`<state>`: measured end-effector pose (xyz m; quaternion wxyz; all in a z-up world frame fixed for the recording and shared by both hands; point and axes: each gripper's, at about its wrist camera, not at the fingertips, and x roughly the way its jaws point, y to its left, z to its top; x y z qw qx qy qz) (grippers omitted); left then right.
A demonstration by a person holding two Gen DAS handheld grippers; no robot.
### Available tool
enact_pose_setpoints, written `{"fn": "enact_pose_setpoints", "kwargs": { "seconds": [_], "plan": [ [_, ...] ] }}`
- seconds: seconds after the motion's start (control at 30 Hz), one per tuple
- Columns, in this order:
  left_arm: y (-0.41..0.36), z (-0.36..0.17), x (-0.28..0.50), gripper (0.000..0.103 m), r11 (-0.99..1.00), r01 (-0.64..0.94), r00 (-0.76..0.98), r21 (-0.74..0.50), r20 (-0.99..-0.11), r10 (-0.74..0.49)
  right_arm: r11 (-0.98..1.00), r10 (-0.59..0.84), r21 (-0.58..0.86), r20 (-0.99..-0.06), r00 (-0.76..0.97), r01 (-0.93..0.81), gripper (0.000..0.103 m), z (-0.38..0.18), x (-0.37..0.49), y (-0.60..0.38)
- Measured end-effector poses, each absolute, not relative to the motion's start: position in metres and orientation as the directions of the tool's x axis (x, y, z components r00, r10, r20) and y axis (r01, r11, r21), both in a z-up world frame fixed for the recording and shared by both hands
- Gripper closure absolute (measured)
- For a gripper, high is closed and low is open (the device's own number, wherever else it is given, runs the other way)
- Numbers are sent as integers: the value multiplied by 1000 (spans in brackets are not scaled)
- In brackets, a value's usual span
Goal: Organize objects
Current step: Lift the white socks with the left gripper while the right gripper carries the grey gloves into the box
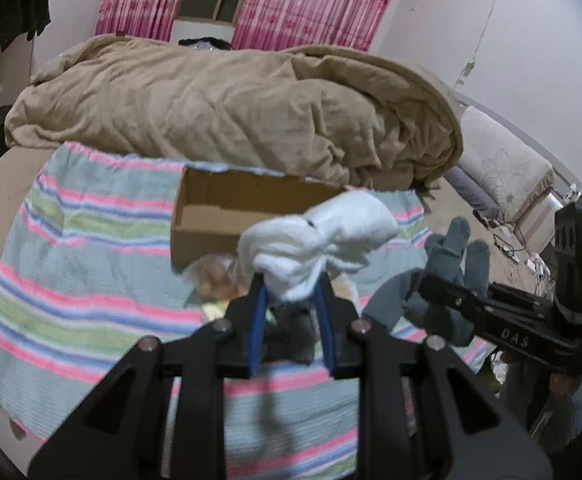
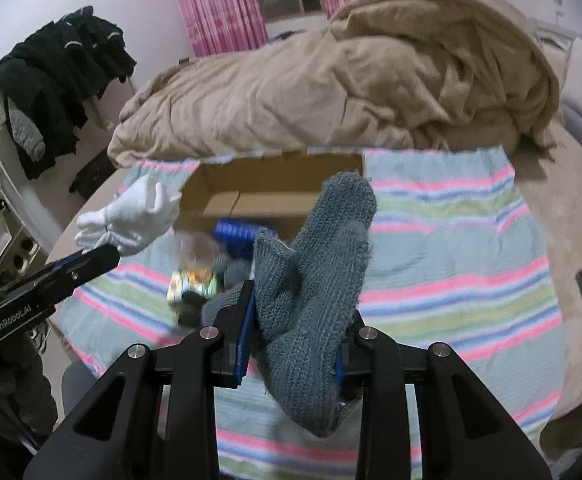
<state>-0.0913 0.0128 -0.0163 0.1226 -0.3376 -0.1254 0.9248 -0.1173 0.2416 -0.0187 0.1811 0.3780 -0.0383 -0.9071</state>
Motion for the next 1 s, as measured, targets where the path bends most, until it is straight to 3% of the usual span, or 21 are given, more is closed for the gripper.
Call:
{"fn": "enact_pose_setpoints", "kwargs": {
  "seconds": [0.5,1.0],
  "plan": [
    [21,-4,-156,78,-948,-166,-762,-273,-574,299,-928,-369,200,-603,-708,313,70,8,-190,241],
    [26,-47,-222,78,-951,-126,-731,-281,-622,280,-910,-406,207,-632,-661,360,70,-31,-252,221]
  ]
}}
